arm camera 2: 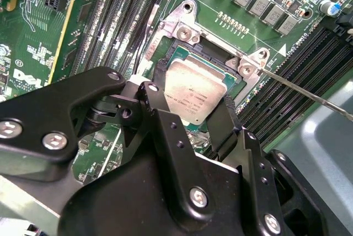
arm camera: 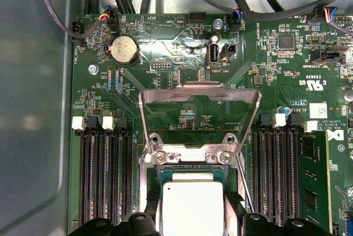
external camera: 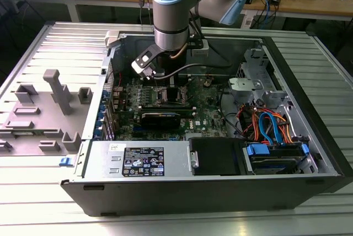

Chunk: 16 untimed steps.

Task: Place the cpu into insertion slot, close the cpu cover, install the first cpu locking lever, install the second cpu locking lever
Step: 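Place the cpu into insertion slot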

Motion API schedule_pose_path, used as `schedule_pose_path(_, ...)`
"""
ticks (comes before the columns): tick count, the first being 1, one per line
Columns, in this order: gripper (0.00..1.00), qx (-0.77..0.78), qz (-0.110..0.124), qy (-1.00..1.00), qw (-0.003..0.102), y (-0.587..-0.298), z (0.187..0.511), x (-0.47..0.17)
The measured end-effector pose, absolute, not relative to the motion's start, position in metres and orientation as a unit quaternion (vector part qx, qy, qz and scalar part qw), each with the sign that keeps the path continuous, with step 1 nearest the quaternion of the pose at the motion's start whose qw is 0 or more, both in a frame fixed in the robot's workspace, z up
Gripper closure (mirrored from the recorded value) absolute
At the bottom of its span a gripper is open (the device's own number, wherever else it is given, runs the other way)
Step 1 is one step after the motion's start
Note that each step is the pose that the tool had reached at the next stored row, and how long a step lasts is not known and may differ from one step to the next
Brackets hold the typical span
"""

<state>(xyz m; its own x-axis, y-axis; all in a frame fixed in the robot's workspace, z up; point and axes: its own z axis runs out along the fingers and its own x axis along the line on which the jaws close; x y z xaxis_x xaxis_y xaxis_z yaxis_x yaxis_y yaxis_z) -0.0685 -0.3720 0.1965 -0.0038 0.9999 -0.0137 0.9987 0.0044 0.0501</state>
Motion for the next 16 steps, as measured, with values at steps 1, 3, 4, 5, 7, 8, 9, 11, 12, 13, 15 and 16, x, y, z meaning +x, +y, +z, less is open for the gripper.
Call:
schedule_pose_path(1, 0.46, 0.705, 0.013, 0.708, 0.023, -0.3720, 0.1965, -0.0685)
schedule_pose_path(3, 0.46, 0.705, 0.013, 0.708, 0.023, -0.3720, 0.1965, -0.0685)
schedule_pose_path(4, 0.46, 0.705, 0.013, 0.708, 0.023, -0.3720, 0.1964, -0.0685)
schedule_pose_path(5, 0.46, 0.705, 0.013, 0.708, 0.022, -0.3719, 0.1962, -0.0684)
schedule_pose_path(7, 0.39, 0.705, 0.014, 0.708, 0.022, -0.3717, 0.1958, -0.0683)
schedule_pose_path(8, 0.39, 0.705, 0.013, 0.708, 0.022, -0.3718, 0.1962, -0.0684)
schedule_pose_path(9, 0.32, 0.705, 0.013, 0.708, 0.023, -0.3720, 0.1963, -0.0685)
schedule_pose_path(11, 0.32, 0.705, 0.013, 0.708, 0.022, -0.3719, 0.1963, -0.0685)
schedule_pose_path(12, 0.32, 0.705, 0.013, 0.708, 0.022, -0.3720, 0.1967, -0.0685)
schedule_pose_path(13, 0.32, 0.705, 0.013, 0.708, 0.022, -0.3720, 0.1973, -0.0685)
schedule_pose_path(15, 0.32, 0.705, 0.014, 0.708, 0.022, -0.3719, 0.1982, -0.0685)
schedule_pose_path(16, 0.32, 0.705, 0.013, 0.708, 0.022, -0.3720, 0.1988, -0.0685)
